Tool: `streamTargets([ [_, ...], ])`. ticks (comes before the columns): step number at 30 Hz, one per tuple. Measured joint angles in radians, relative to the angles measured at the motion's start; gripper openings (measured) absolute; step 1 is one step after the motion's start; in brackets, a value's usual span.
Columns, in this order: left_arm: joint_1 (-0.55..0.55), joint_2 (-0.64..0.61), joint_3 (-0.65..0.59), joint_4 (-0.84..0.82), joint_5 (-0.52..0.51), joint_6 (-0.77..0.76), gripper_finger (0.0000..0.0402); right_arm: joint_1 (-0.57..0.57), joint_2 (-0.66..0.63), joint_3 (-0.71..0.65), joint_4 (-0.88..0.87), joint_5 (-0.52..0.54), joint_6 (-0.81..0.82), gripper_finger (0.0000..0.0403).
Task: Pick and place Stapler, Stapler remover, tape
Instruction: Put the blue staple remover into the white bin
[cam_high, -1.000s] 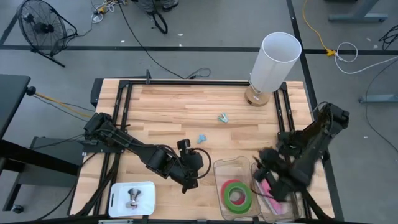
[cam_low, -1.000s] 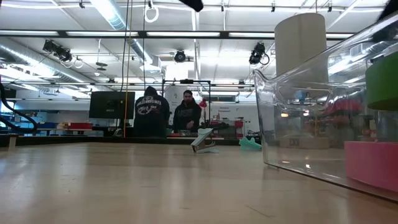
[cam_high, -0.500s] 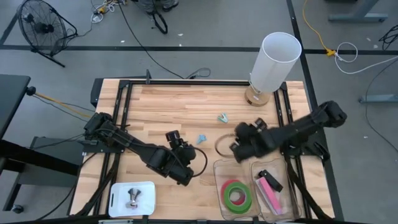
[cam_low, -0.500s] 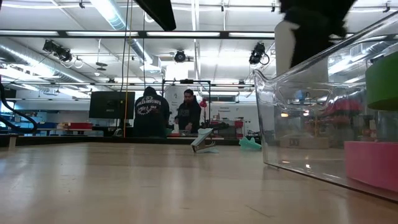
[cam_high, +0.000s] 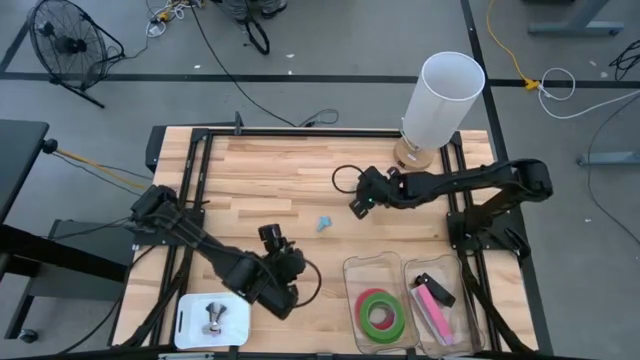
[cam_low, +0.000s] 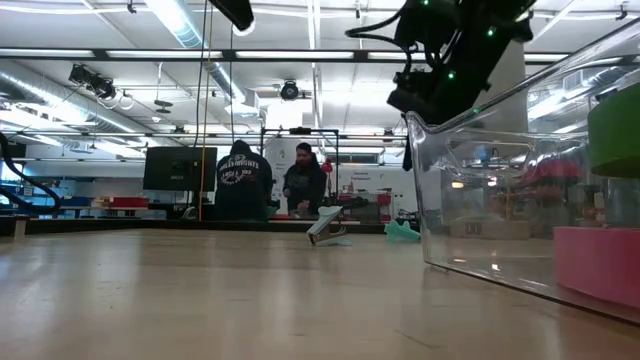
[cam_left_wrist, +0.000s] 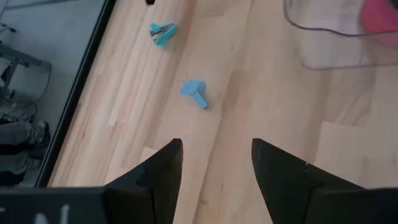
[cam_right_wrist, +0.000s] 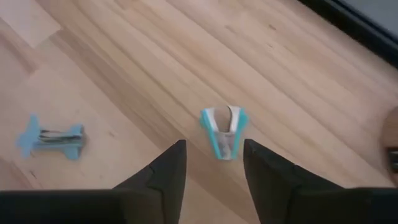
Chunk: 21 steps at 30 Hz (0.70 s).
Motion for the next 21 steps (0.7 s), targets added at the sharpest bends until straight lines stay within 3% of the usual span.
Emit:
streamTargets([
  [10,-0.065,0.000,0.000,0.005,-0.069,-0.046,0.0197,-0.070,0.075,-0.066,0.155,-0.087,-0.048,0.0220],
  [21,-0.068,0.000,0.000,0.018,-0.071,-0.060,0.0197,-0.074,0.194,-0.066,0.201,-0.082,-0.064,0.0234],
])
